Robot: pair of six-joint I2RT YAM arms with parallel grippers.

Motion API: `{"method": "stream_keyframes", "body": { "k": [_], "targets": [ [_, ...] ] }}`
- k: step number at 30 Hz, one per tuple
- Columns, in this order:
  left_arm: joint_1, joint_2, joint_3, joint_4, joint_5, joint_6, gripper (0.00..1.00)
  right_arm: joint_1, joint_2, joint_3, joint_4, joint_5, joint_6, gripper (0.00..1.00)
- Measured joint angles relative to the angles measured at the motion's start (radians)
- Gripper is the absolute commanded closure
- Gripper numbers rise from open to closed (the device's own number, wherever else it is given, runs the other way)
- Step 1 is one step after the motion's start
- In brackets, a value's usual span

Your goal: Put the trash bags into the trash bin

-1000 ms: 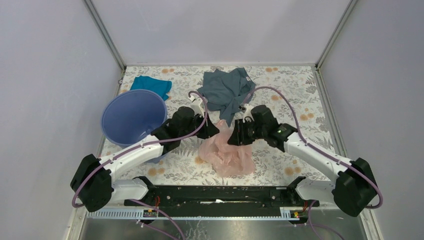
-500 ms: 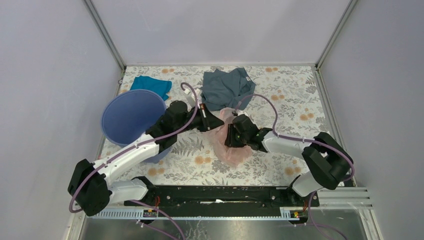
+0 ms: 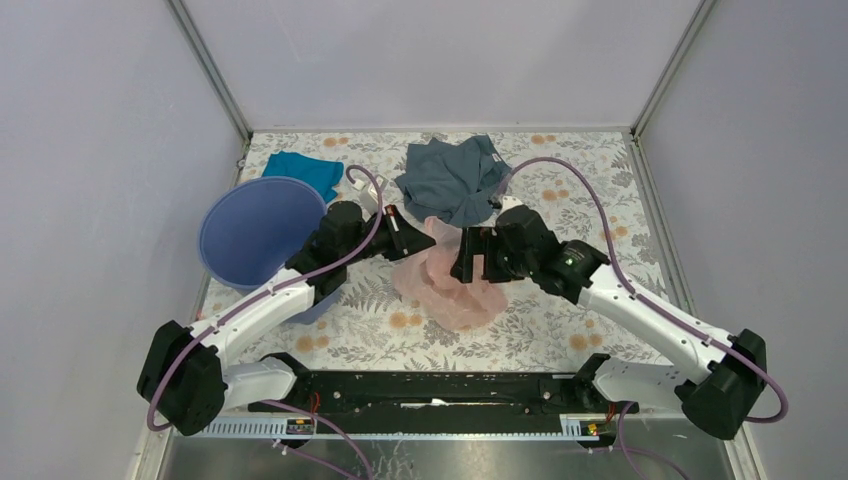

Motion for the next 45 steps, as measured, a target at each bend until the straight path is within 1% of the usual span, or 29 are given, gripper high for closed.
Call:
{"method": "stream_keyframes", "body": {
  "k": [3, 5, 7, 8, 9, 14, 17, 19, 21, 24, 26, 27, 28, 32, 33, 35, 38, 40, 43, 44, 45],
  "targets": [
    [0.0, -0.003, -0.004, 0.015, 0.002, 0.0, 1.0, 0.009, -0.034, -0.019, -0.074, 0.041, 0.055, 0.0],
    [-0.002, -0.003, -0.005, 0.021, 0.002, 0.0, 1.0, 0.011, -0.064, -0.027, -0.113, 0.09, 0.092, 0.02],
    [-0.008, -0.003, -0.006, 0.029, 0.002, 0.0, 1.0, 0.011, -0.073, -0.029, -0.129, 0.126, 0.122, 0.12],
    [-0.012, -0.003, -0.008, 0.034, 0.001, -0.001, 1.0, 0.011, -0.071, -0.032, -0.129, 0.135, 0.134, 0.16],
    [-0.016, -0.003, -0.008, 0.036, 0.001, -0.002, 1.0, 0.011, -0.066, -0.043, -0.113, 0.138, 0.143, 0.17],
    [-0.042, -0.003, -0.011, 0.036, 0.0, -0.007, 1.0, 0.011, -0.027, -0.139, 0.004, 0.145, 0.157, 0.36],
    [-0.06, -0.002, -0.011, 0.034, -0.008, -0.01, 1.0, 0.011, -0.023, -0.192, 0.077, 0.159, 0.159, 0.39],
    [-0.069, -0.001, -0.011, 0.03, -0.015, -0.01, 1.0, 0.011, -0.023, -0.208, 0.115, 0.162, 0.159, 0.46],
    [-0.08, 0.001, -0.011, 0.024, -0.024, -0.01, 1.0, 0.011, -0.023, -0.22, 0.159, 0.167, 0.158, 0.56],
    [-0.097, 0.005, -0.011, 0.01, -0.041, -0.008, 1.0, 0.012, -0.023, -0.24, 0.222, 0.179, 0.152, 0.68],
    [-0.108, 0.009, -0.009, -0.014, -0.061, -0.002, 1.0, 0.011, -0.024, -0.254, 0.255, 0.183, 0.141, 0.91],
    [-0.113, 0.009, -0.008, -0.029, -0.069, 0.003, 0.95, 0.012, -0.026, -0.259, 0.266, 0.185, 0.127, 0.99],
    [-0.118, 0.009, -0.006, -0.048, -0.081, 0.009, 0.89, 0.012, -0.031, -0.267, 0.277, 0.185, 0.117, 1.0],
    [-0.142, 0.01, 0.032, -0.16, -0.158, 0.053, 0.57, 0.012, -0.094, -0.313, 0.311, 0.185, 0.076, 1.0],
    [-0.146, 0.013, 0.05, -0.193, -0.182, 0.064, 0.51, 0.012, -0.117, -0.326, 0.315, 0.185, 0.064, 1.0],
    [-0.153, 0.024, 0.085, -0.251, -0.227, 0.092, 0.41, 0.012, -0.169, -0.349, 0.32, 0.184, 0.041, 1.0],
    [-0.159, 0.055, 0.149, -0.35, -0.307, 0.128, 0.28, 0.012, -0.246, -0.378, 0.328, 0.181, 0.008, 1.0],
    [-0.166, 0.078, 0.192, -0.414, -0.365, 0.15, 0.26, 0.012, -0.277, -0.389, 0.333, 0.18, -0.005, 1.0],
    [-0.18, 0.118, 0.265, -0.501, -0.448, 0.176, 0.28, 0.012, -0.311, -0.403, 0.333, 0.173, -0.019, 1.0],
    [-0.184, 0.131, 0.288, -0.521, -0.472, 0.183, 0.3, 0.012, -0.318, -0.406, 0.332, 0.171, -0.022, 1.0],
    [-0.187, 0.145, 0.313, -0.548, -0.499, 0.192, 0.35, 0.012, -0.324, -0.407, 0.332, 0.167, -0.024, 1.0]
  ]
}}
